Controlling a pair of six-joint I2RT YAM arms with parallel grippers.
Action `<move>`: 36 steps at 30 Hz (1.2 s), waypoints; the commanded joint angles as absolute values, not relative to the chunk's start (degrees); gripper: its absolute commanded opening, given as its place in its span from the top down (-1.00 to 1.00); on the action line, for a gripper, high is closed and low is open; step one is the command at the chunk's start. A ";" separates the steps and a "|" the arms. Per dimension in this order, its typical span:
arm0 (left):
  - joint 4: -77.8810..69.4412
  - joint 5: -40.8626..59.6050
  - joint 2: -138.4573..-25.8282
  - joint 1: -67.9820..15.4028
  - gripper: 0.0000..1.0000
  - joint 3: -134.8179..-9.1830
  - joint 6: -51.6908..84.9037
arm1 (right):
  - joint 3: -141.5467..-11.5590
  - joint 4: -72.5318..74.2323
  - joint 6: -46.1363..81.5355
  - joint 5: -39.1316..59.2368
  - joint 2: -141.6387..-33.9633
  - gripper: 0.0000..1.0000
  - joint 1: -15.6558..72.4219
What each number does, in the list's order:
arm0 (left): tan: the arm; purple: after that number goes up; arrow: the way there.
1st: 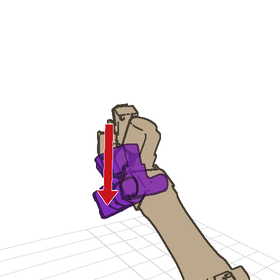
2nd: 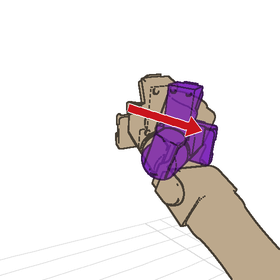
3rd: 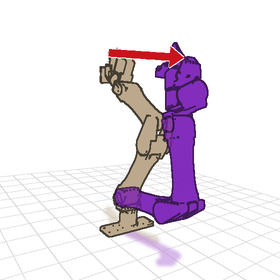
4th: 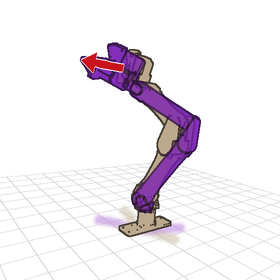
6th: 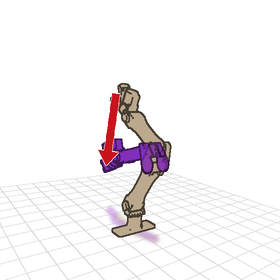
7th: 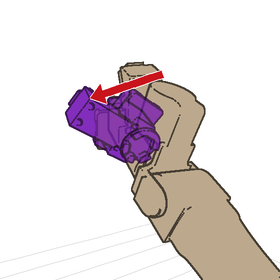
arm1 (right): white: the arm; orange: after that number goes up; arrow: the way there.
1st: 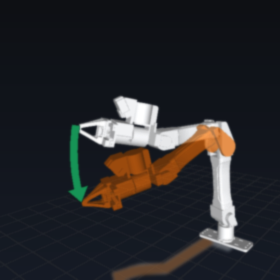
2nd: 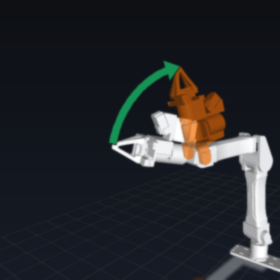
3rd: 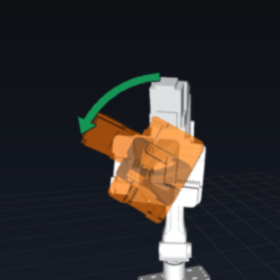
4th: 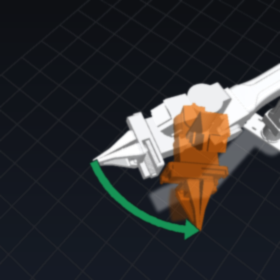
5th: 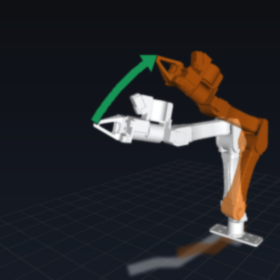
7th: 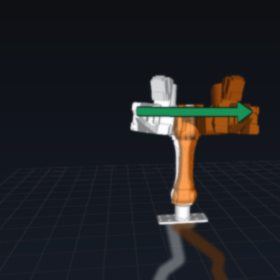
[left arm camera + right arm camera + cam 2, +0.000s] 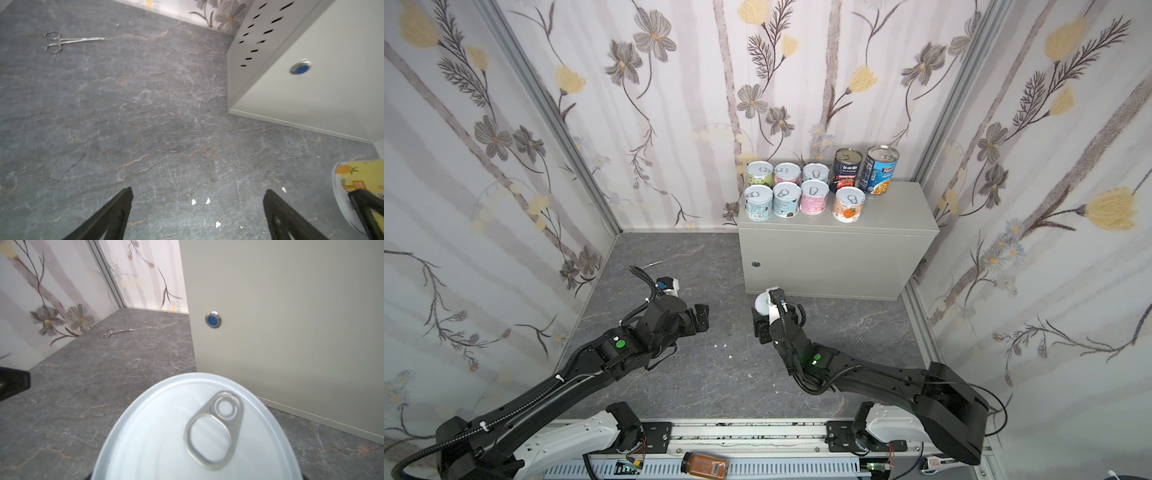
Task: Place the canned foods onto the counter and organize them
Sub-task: 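Lift the yellow can with the right gripper up to the cabinet top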
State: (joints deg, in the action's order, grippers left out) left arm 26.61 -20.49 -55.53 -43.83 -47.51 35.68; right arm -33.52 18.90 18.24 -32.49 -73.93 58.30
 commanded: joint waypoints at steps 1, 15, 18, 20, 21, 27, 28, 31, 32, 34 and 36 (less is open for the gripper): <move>23.10 -19.96 -55.58 -43.94 -1.00 -49.86 33.12 | -33.97 5.49 21.71 -34.63 -65.09 -0.27 56.89; 23.01 -17.52 -60.18 -44.17 -1.00 -57.36 29.90 | -55.70 -27.55 20.63 -34.90 -45.38 -0.28 42.20; 23.03 -18.70 -60.72 -44.12 -1.00 -58.87 29.20 | -62.19 -31.04 18.72 -34.89 -47.40 -0.27 40.07; 22.76 -19.75 -61.45 -44.17 -1.00 -60.46 28.51 | -66.27 -32.78 17.31 -35.64 -49.28 -0.27 38.77; 22.70 -20.30 -61.89 -44.04 -1.00 -61.23 28.02 | -67.81 -33.03 16.66 -35.66 -50.00 -0.27 38.03; 21.09 -20.69 -64.57 -42.27 -1.00 -66.42 26.69 | -76.89 -34.11 12.38 -31.31 -55.90 -0.28 30.68; 20.48 -20.36 -65.00 -42.01 -1.00 -67.02 26.34 | -78.20 -34.11 12.02 -29.60 -57.08 -0.28 28.98; 19.30 -19.30 -66.45 -41.17 -1.00 -68.36 25.69 | -81.75 -33.78 11.34 -24.37 -61.03 -0.28 23.85; 18.94 -19.15 -66.91 -40.97 -1.00 -68.60 25.60 | -83.11 -33.77 11.34 -22.88 -62.68 -0.28 21.98; 18.47 -18.89 -67.61 -40.77 -1.00 -68.95 25.58 | -85.04 -33.60 11.68 -19.37 -65.58 -0.28 18.66; 17.82 -18.49 -67.85 -40.74 -1.00 -68.89 25.66 | -86.56 -33.09 12.39 -15.31 -68.43 -0.26 15.03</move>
State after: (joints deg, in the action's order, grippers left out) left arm 20.84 -19.05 -67.57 -40.93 -68.20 26.04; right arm -84.88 -36.07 12.80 -22.20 -65.89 17.87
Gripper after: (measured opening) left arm 0.998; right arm 0.712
